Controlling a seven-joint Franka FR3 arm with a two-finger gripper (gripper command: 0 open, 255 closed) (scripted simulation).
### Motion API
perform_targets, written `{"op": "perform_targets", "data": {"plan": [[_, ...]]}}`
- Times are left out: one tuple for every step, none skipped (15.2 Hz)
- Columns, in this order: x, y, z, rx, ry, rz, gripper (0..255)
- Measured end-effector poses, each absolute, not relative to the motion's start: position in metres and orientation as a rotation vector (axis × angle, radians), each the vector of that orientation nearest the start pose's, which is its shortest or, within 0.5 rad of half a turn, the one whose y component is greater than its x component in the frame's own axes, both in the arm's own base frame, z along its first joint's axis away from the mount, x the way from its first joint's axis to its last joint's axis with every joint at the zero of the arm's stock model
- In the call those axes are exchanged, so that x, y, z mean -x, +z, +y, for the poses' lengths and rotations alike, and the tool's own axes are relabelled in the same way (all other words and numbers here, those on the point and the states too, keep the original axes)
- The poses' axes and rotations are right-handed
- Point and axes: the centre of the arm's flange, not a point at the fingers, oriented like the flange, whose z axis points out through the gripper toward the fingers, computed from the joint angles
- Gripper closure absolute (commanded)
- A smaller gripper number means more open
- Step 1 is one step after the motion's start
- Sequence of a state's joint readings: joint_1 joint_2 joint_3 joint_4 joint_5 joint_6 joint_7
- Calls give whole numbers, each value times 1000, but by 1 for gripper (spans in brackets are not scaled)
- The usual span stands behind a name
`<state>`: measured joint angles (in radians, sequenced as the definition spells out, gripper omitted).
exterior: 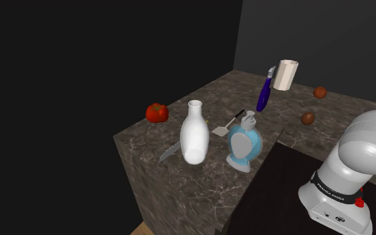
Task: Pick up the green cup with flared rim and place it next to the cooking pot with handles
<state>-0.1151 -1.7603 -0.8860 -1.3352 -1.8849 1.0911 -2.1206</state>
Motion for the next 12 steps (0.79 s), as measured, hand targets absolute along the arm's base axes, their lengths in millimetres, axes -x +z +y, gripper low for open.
{"op": "perform_targets", "data": {"plan": [[605, 417, -367, 3280, -14, -87, 0], [605, 417, -367, 3280, -14, -87, 0], [605, 417, -367, 3280, -14, -87, 0], [606, 423, -366, 3280, -15, -86, 0], [604, 432, -364, 3280, -14, -86, 0], [605, 444, -365, 3280, -14, -86, 0], [604, 456, -363, 3280, -13, -87, 0], [604, 462, -362, 3280, -13, -86, 0], [605, 465, -361, 3280, -13, -87, 0], [606, 466, -360, 3280, -13, -87, 0], [606, 466, -360, 3280, -14, -87, 0], [606, 466, -360, 3280, -14, -87, 0]]}}
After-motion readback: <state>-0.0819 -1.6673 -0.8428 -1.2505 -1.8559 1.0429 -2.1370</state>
